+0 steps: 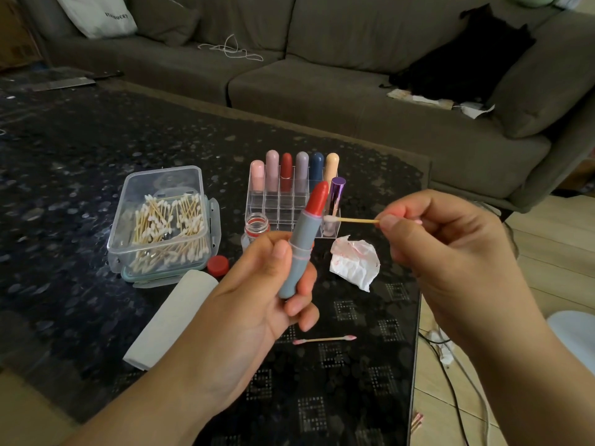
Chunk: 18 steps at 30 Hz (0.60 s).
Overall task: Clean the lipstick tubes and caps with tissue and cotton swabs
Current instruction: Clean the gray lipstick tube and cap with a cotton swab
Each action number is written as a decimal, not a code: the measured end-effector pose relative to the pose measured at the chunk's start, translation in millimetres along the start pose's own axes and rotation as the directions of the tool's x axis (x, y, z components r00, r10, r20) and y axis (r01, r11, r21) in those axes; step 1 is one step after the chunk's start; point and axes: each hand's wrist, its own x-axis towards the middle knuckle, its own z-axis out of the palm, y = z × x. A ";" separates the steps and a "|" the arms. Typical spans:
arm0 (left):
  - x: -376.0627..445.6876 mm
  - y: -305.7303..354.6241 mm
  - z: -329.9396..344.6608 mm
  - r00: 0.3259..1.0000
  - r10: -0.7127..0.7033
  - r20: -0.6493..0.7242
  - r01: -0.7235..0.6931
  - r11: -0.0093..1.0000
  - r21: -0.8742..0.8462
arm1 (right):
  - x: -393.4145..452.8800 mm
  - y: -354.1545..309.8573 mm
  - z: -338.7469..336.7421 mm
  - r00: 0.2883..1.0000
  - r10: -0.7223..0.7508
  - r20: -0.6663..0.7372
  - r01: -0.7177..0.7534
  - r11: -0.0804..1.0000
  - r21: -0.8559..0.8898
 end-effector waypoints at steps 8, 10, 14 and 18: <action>-1.7 0.7 0.0 1.000 -0.010 0.023 0.008 0.997 0.082 | -1.1 -1.4 0.1 1.000 -0.001 0.015 0.001 1.000 0.014; -2.0 0.9 -0.2 1.000 -0.010 0.028 0.008 0.997 0.075 | -1.1 -1.3 -0.1 1.000 0.002 0.016 -0.002 1.000 0.012; -2.7 1.7 1.2 1.000 -0.019 0.020 0.018 0.998 0.061 | -0.2 -0.2 -0.2 1.000 0.007 0.010 -0.007 1.000 0.007; -2.8 1.6 1.2 1.000 -0.031 0.004 0.031 0.999 0.035 | 0.1 0.3 -0.9 1.000 0.013 0.004 -0.013 1.000 0.017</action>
